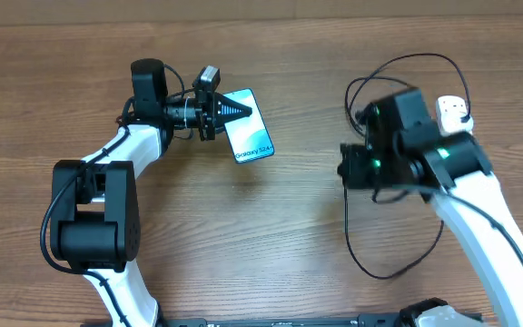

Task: Plug charger to phone and switch on socket
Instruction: 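Lift the cable plug with the right gripper toward the phone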

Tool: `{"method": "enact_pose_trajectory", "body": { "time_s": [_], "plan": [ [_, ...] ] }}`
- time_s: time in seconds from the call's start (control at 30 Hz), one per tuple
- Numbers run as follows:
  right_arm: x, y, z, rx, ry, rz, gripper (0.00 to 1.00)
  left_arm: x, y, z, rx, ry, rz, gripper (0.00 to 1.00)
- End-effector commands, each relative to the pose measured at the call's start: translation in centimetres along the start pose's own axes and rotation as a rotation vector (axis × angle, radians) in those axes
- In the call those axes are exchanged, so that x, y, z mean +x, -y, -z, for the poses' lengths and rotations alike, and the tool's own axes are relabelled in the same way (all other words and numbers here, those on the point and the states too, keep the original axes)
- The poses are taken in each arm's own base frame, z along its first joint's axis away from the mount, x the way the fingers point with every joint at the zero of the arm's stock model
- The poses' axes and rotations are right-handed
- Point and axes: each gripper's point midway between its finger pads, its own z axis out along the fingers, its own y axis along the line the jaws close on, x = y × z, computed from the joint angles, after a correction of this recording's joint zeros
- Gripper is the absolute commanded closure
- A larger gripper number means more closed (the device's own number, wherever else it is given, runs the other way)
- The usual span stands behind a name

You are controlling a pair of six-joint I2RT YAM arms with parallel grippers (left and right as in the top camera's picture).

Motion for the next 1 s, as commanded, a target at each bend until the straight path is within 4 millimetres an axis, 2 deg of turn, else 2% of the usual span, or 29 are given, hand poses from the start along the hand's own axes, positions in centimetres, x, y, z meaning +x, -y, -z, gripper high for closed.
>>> {"method": "enact_pose_trajectory", "body": {
  "time_s": [0.0, 0.1, 0.2, 0.4, 0.5, 0.7, 0.97],
  "plan": [
    [2.7, -4.3, 2.1, -0.182, -0.007, 0.177, 0.96, 0.5, 1.0, 0.2, 0.02, -0.042, -0.019, 0.96],
    [5.1, -6.7, 2.0, -0.24, -0.027, 0.279, 0.96, 0.4, 1.0, 0.2, 0.019, -0.038, -0.024, 0.96],
    [6.8, -9.2, 0.8, -0.281, -0.046, 0.39, 0.96, 0.2, 0.9, 0.2, 0.015, -0.028, -0.026, 0.96],
    [5.7, -11.4, -0.5, -0.221, 0.045, 0.366, 0.96, 0.3, 0.9, 0.2, 0.015, -0.03, -0.005, 0.96],
    [5.3, -11.8, -1.4, -0.22, 0.044, 0.336, 0.96, 0.3, 0.9, 0.2, 0.015, -0.031, 0.01, 0.96],
    [4.3, -12.1, -4.7, -0.188, 0.017, 0.326, 0.96, 0.9, 1.0, -0.4, 0.018, -0.061, 0.021, 0.96],
    [3.0, -11.4, -4.9, -0.134, 0.077, 0.332, 0.96, 0.9, 1.0, -0.4, 0.019, -0.063, 0.003, 0.96]
  ]
}}
